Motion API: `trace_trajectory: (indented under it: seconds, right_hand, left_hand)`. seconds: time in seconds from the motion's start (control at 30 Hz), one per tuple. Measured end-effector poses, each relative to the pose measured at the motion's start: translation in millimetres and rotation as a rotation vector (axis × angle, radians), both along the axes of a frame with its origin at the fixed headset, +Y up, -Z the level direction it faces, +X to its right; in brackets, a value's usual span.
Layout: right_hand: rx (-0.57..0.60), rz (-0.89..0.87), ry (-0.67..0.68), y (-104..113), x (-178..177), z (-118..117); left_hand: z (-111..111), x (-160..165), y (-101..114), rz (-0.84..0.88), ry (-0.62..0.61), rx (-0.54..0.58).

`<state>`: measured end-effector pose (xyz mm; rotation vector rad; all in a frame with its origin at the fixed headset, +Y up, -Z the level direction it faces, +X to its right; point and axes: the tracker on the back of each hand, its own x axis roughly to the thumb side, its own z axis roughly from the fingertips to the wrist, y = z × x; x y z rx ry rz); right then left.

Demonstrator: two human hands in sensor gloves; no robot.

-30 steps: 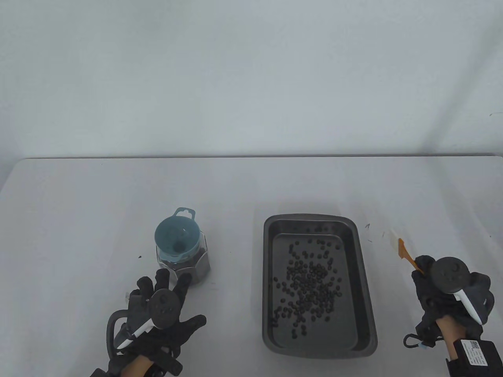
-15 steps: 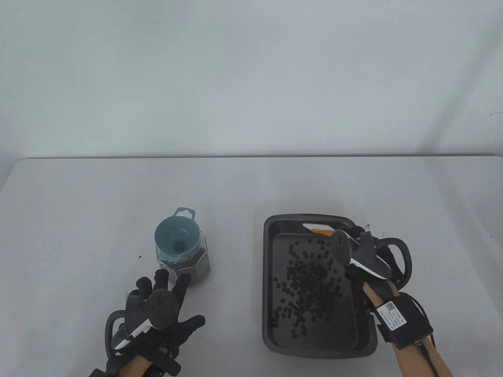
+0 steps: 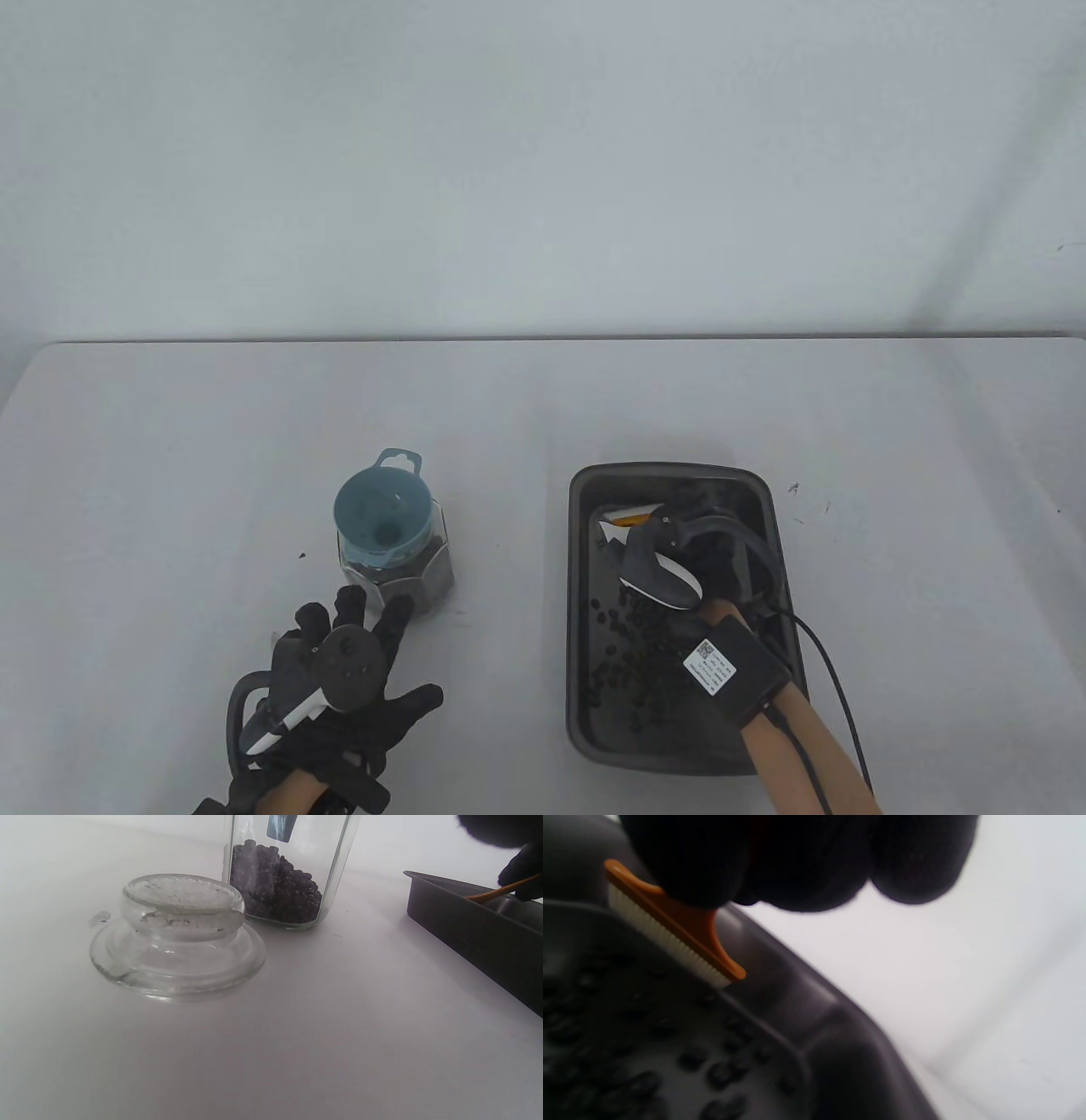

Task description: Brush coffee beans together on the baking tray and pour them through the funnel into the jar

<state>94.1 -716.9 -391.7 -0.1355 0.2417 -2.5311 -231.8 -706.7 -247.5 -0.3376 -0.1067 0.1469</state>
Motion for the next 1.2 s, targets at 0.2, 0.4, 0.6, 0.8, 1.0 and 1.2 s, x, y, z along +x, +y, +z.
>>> trace_trajectory:
  seconds: [0.2,0.4,0.6,0.8,1.0,1.2]
  right_hand:
    - [-0.107,0.038,0.083,-9.4,-7.8,8.6]
    - [-0.244,0.035,0.160,-0.1,-12.3,25.6]
    - [-0.353,0.048,0.174,7.5,-19.8,55.4]
    - [-0.441,0.046,0.207,13.3,-27.6,94.7]
    - [-0.583,0.002,0.230,20.2,-24.2,130.5]
    - [-0.640,-0.021,0.219,25.9,-17.3,142.1]
  left_hand:
    - [-0.7,-0.2,-0.9,0.011,-0.003,-0.011]
    - [-0.5,0.0,-1.3,0.013,-0.008,-0.021]
    - [-0.5,-0.2,-1.7,0.018,-0.006,-0.032]
    - [-0.8,0.3,-1.5,0.015,-0.009,-0.042]
    - [-1.1,0.2,-1.3,0.020,-0.009,-0.044]
    - [-1.3,0.3,-1.6,0.019,-0.010,-0.051]
